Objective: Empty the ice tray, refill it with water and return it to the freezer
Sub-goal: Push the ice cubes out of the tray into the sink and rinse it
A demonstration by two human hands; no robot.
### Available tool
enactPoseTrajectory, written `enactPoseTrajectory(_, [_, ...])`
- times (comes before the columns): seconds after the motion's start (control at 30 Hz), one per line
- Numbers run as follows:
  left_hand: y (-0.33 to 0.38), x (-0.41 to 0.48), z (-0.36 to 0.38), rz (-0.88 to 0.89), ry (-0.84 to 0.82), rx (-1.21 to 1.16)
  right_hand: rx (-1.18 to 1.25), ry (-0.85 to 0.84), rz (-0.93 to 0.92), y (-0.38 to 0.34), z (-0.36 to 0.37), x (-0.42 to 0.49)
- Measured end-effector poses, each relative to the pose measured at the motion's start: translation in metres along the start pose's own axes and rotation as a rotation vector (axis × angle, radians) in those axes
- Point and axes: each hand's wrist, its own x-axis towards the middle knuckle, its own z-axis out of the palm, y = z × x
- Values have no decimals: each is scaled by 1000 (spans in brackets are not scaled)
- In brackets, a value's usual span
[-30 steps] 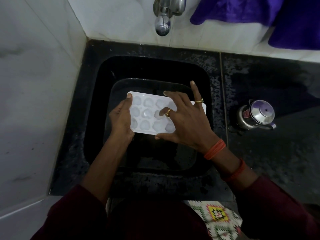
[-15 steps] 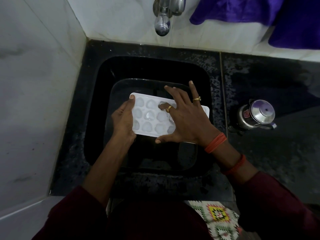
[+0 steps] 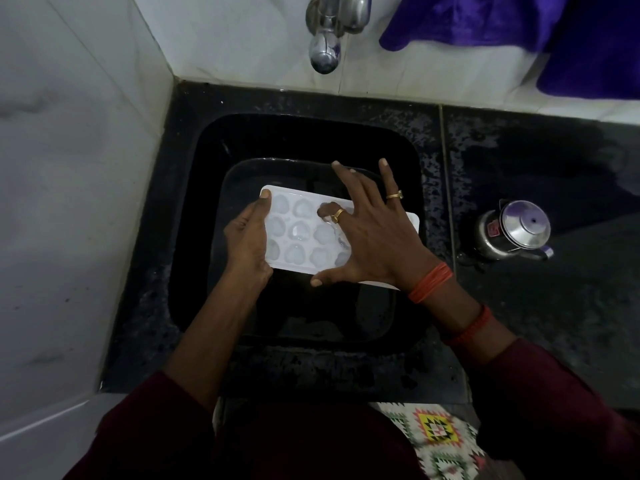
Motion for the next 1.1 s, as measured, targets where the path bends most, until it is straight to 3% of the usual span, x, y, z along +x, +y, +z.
enactPoseTrajectory(0.23, [0,-1,1,15,4,-1,-2,42,26,0,-3,-1])
enactPoseTrajectory(0.77, [0,2,-3,-24,37,-37,-54,-65,4,-1,-7,6])
enactPoseTrajectory(1.1, [1,5,-5,6,17,-33,-60,-49,99,-7,-8,1])
